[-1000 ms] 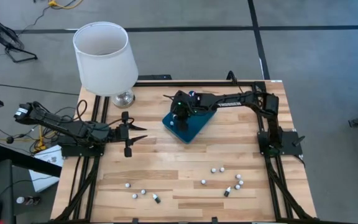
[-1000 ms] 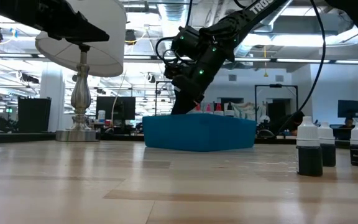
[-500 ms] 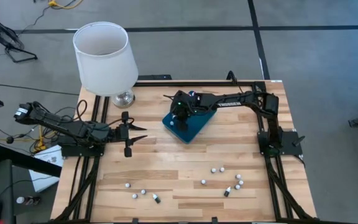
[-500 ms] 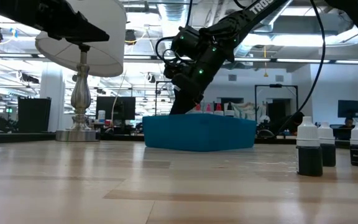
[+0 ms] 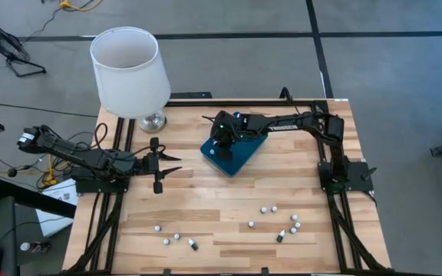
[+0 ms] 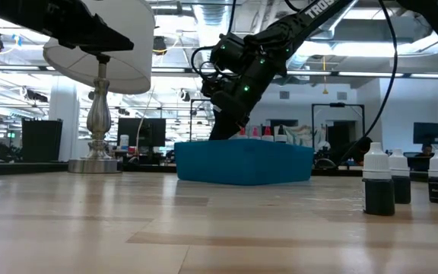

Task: Pick & Place food coloring
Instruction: Put the small green food coloring bottle into the blue container

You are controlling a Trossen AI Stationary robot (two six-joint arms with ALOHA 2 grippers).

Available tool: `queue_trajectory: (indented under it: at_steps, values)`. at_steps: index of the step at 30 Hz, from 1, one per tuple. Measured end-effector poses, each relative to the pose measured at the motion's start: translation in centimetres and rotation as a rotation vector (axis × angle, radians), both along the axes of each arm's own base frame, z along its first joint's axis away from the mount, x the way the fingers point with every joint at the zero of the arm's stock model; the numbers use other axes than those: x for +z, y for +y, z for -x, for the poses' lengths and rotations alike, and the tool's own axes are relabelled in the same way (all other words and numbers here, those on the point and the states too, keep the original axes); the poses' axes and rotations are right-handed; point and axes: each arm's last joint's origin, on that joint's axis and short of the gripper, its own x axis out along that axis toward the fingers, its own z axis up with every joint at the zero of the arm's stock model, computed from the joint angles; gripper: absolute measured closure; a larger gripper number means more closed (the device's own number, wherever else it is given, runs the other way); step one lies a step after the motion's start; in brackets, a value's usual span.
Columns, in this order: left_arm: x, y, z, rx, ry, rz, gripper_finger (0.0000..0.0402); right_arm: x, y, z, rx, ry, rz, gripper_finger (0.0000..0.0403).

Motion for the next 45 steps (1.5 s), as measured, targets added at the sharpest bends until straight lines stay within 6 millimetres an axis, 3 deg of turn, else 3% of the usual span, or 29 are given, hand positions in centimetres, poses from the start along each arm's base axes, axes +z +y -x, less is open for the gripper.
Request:
queue_trajectory:
  at_steps: [38, 45]
  values:
    - [0.0, 0.0, 0.0, 0.0, 0.001, -0.001, 0.0285, 0.0, 0.2, -0.1, 0.003, -0.008, 0.003, 0.0351]
    - [0.0, 0.0, 0.0, 0.0, 0.001, -0.001, 0.0285, -1.4, 0.5, 0.4, -0.002, -0.006, 0.004, 0.0351]
